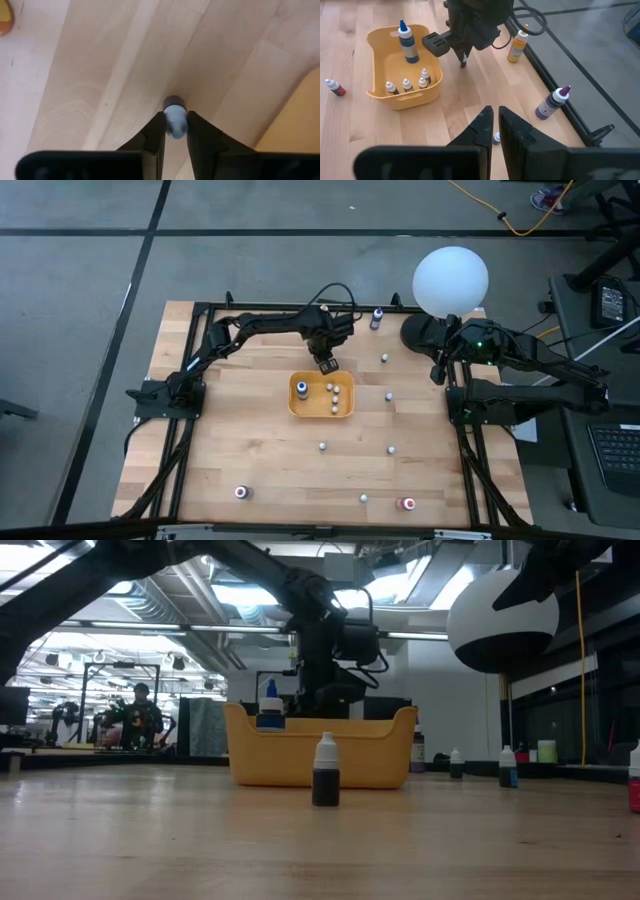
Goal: Pick & Place food coloring
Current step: Put the black food coloring bottle into the yellow bin
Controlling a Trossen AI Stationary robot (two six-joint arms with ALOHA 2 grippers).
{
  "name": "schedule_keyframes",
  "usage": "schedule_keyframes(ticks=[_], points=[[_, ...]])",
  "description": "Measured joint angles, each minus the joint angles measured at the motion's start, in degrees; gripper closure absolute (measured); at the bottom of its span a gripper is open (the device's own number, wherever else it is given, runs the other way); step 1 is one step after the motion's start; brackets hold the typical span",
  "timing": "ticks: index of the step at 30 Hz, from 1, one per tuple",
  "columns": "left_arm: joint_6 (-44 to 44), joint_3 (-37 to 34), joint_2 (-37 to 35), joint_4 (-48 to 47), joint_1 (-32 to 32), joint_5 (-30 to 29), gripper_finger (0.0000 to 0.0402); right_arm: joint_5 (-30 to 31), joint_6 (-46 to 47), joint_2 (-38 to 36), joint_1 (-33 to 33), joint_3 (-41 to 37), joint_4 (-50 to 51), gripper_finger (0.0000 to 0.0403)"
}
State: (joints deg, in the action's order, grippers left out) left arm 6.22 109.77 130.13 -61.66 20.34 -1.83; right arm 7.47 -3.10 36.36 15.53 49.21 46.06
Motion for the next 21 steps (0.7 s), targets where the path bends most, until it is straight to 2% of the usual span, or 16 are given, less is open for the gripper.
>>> schedule_keyframes(ticks=[7, 11, 16, 21], points=[[-3.57, 6.88, -2.81, -8.37, -0.79, 0.00, 0.0344, 0.02, -0.14, 0.00, 0.00, 0.00, 0.00, 0.0369], [-7.57, 9.86, -7.14, -13.50, -2.48, 0.10, 0.0344, 0.02, -0.07, 0.00, 0.00, 0.00, 0.00, 0.0369], [-14.74, 10.10, -14.57, -14.54, -3.99, 2.48, 0.0344, 0.02, 0.00, 0.02, 0.00, 0.00, 0.00, 0.0369], [-15.32, 10.15, -20.67, -13.83, -4.22, 4.87, 0.0344, 0.02, 0.00, 0.00, 0.00, 0.00, 0.00, 0.0369]])
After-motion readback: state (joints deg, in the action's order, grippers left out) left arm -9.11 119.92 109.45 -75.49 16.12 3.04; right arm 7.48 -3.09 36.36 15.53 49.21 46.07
